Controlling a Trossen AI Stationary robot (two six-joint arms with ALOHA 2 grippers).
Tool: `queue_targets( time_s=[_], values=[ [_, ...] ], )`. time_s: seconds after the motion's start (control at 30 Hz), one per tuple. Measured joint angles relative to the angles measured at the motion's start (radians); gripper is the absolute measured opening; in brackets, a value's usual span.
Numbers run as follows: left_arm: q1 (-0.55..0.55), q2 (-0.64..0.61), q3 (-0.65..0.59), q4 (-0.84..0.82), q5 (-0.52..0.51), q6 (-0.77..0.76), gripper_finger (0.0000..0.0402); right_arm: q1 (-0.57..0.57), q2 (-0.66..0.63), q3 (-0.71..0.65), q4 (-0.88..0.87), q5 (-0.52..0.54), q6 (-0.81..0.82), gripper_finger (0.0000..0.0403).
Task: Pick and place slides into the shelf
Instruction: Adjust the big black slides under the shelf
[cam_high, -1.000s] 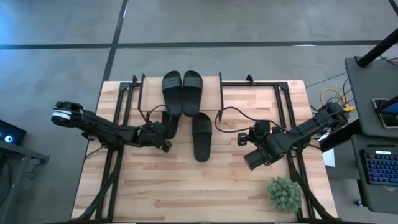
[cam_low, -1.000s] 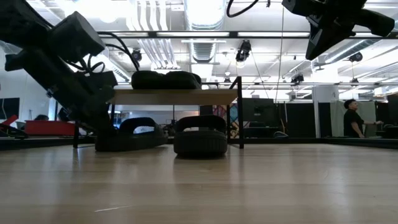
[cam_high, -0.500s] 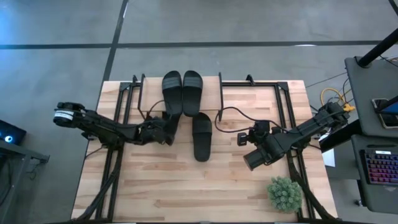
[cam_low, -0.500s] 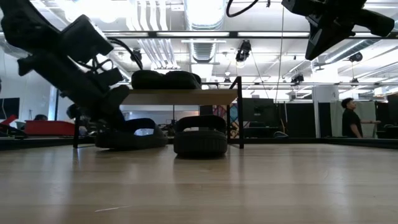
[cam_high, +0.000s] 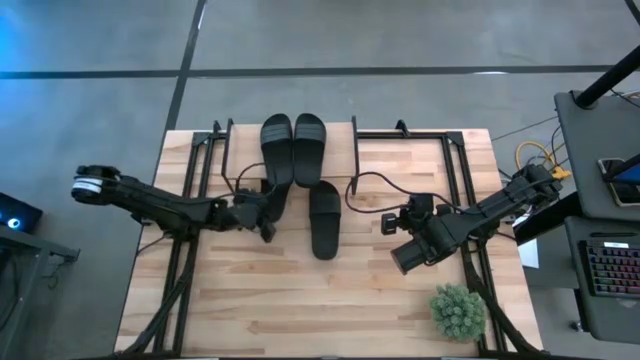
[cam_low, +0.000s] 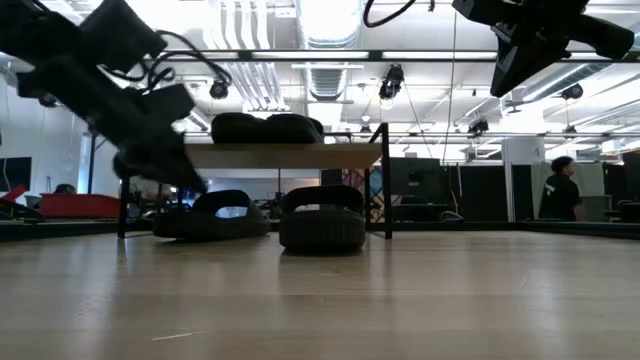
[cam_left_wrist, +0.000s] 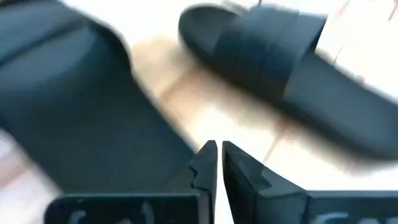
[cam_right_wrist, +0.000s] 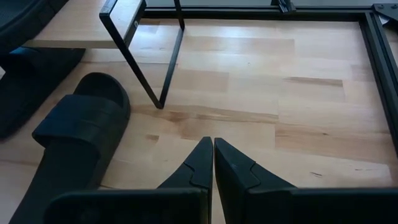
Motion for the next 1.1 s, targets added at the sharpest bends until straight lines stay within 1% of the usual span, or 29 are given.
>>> queue_targets(
  time_s=[0.07, 0.13, 0.2, 0.23, 0.57, 0.73, 0.9, 1.1],
  values=[
    [-0.010, -0.014, -0.004, -0.066, 0.033, -0.001, 0.0010, 0.000, 0.000, -0.001, 0.001, 0.000, 0.000, 0.0009],
    [-0.018, -0.025, -0.012, -0.107, 0.093, 0.001, 0.0010, 0.000, 0.000, -0.002, 0.000, 0.000, 0.000, 0.0009],
    [-0.023, -0.024, -0.018, -0.116, 0.137, 0.007, 0.0010, 0.000, 0.000, -0.002, 0.000, 0.000, 0.000, 0.0009],
    [-0.024, -0.020, -0.023, -0.115, 0.140, 0.007, 0.0010, 0.000, 0.000, -0.003, 0.000, 0.001, 0.000, 0.0009],
    [-0.022, 0.111, -0.021, -0.100, 0.145, 0.007, 0.0010, 0.000, 0.000, -0.015, 0.002, -0.012, 0.000, 0.0009],
    [-0.022, 0.155, 0.000, -0.099, 0.114, 0.006, 0.0010, 0.000, 0.000, -0.016, 0.002, -0.019, 0.000, 0.0009],
    [-0.020, 0.179, 0.006, -0.055, 0.029, 0.006, 0.0010, 0.000, 0.000, -0.017, 0.002, -0.019, 0.000, 0.0009],
    [-0.015, 0.193, 0.006, -0.006, 0.025, 0.007, 0.0010, 0.000, 0.000, -0.017, 0.001, -0.019, 0.000, 0.0009]
  ],
)
